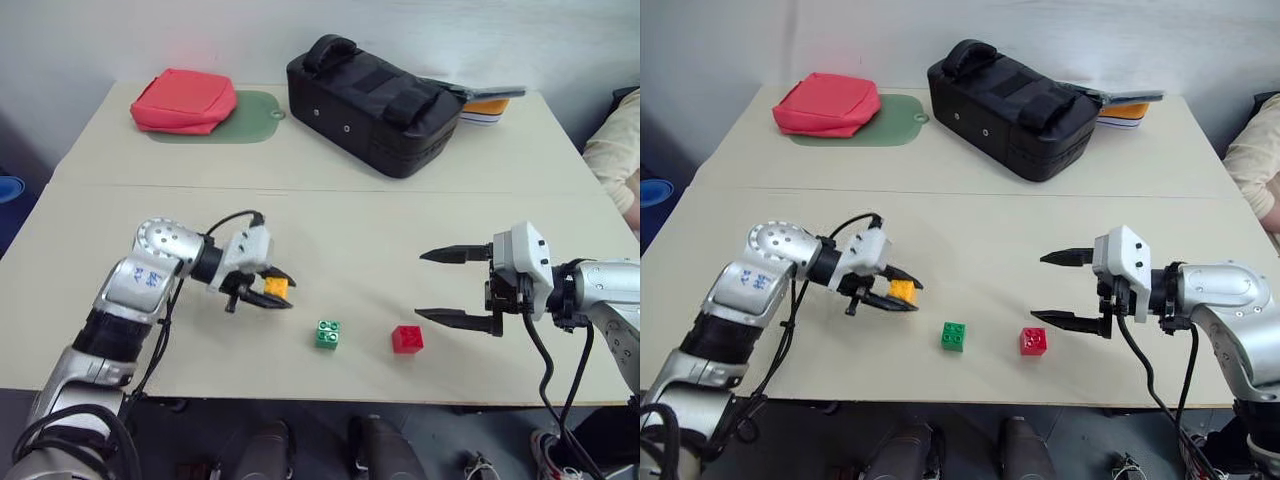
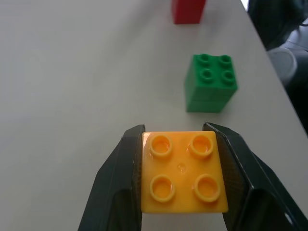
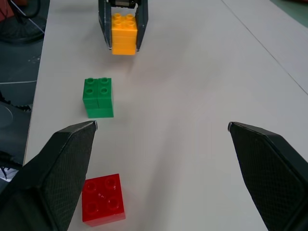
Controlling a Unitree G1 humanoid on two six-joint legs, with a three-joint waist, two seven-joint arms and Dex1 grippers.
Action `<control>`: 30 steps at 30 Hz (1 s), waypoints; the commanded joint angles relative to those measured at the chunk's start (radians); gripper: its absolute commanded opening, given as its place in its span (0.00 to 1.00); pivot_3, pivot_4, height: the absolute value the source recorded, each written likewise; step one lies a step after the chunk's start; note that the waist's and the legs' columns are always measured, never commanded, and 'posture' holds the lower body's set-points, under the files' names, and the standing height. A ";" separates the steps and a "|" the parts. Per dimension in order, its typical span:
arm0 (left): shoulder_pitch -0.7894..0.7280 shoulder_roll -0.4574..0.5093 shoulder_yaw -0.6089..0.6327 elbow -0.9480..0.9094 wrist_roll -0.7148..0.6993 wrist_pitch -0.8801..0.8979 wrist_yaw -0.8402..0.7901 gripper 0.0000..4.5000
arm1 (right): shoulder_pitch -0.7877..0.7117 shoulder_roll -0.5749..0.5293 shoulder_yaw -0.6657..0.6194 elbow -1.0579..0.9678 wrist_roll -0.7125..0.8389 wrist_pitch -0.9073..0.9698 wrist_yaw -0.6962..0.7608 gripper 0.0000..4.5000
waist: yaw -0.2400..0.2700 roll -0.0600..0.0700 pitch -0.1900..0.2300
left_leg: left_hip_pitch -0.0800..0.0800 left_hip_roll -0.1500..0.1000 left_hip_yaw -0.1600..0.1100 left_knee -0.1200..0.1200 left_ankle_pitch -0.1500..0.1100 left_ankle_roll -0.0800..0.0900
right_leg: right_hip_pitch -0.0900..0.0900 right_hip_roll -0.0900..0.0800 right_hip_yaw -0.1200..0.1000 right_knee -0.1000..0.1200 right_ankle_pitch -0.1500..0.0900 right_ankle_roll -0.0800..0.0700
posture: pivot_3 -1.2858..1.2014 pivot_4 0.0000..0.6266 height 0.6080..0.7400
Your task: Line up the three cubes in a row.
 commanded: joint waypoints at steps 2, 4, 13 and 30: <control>0.010 0.015 0.001 -0.006 0.022 -0.090 0.026 0.34 | 0.014 -0.028 -0.019 -0.045 0.011 -0.021 0.046 1.00 | 0.002 0.000 0.000 | 0.000 0.000 0.000 0.000 0.000 0.000 | 0.000 0.000 0.000 -0.001 0.000 0.000 | 0.52 0.24 1.00; 0.010 0.027 -0.006 0.008 0.027 -0.127 0.009 0.34 | 0.014 -0.036 -0.024 -0.043 0.019 -0.016 0.064 1.00 | 0.001 0.000 0.000 | 0.000 0.000 0.000 0.001 0.000 0.000 | 0.000 0.000 0.000 -0.002 0.000 0.000 | 0.52 0.24 1.00; 0.049 0.079 -0.002 0.050 0.032 -0.197 -0.015 0.34 | 0.016 -0.040 -0.026 -0.035 0.013 -0.020 0.073 1.00 | -0.001 0.000 0.000 | 0.001 0.000 0.000 -0.001 0.000 0.000 | 0.000 0.000 0.000 -0.001 0.000 0.000 | 0.52 0.24 1.00; 0.101 0.065 0.018 0.130 0.014 -0.237 0.009 0.53 | -0.012 -0.025 -0.007 -0.027 0.001 -0.026 0.047 1.00 | 0.000 0.000 0.000 | 0.002 0.000 0.000 -0.001 0.000 0.000 | 0.000 -0.001 0.000 -0.002 0.000 0.000 | 0.52 0.24 1.00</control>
